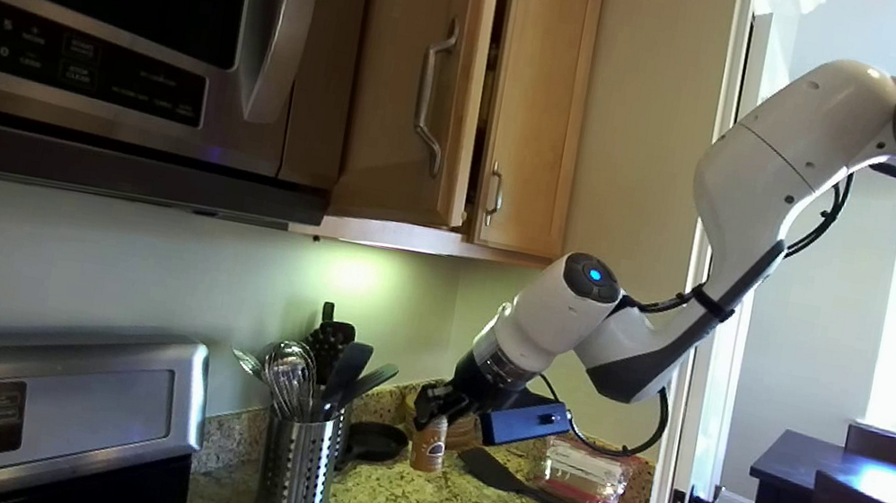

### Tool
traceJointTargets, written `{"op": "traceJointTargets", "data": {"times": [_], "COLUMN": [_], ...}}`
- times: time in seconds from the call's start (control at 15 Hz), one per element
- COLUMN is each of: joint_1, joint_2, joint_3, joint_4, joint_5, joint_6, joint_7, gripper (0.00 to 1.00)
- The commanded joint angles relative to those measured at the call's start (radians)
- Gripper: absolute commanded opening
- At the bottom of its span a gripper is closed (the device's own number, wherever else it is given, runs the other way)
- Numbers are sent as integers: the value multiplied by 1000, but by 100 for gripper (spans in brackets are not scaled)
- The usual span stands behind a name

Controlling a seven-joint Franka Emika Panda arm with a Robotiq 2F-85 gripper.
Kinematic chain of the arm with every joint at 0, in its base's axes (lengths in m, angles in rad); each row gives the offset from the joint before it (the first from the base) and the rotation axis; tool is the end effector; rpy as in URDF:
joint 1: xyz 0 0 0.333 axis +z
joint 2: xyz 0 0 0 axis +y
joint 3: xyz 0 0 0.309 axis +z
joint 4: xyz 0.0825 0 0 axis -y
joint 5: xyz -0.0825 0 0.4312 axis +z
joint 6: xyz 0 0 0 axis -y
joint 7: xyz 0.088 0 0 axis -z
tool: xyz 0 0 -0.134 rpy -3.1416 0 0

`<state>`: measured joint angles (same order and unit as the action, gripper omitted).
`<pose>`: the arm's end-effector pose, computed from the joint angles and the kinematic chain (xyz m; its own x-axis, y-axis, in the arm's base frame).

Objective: Open the cabinet door on the left, remove the brown bottle from the bottom shelf of the cabinet, and put the bottle on the counter

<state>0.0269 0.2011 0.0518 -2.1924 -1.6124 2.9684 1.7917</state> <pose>0.5878 0.1103 0.2505 0.7073 -0.1278 0.6953 -0.1696 -0.9855 -0.0086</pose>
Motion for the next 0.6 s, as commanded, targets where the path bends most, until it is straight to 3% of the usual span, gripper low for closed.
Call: {"op": "traceJointTargets", "data": {"times": [0.0,0.53], "joint_1": [-2,-12], "joint_2": [58,183], "joint_3": [-5,30], "joint_4": [69,153], "joint_5": [-148,-458], "joint_6": [17,-33], "joint_7": [135,401], "gripper": [26,26]}}
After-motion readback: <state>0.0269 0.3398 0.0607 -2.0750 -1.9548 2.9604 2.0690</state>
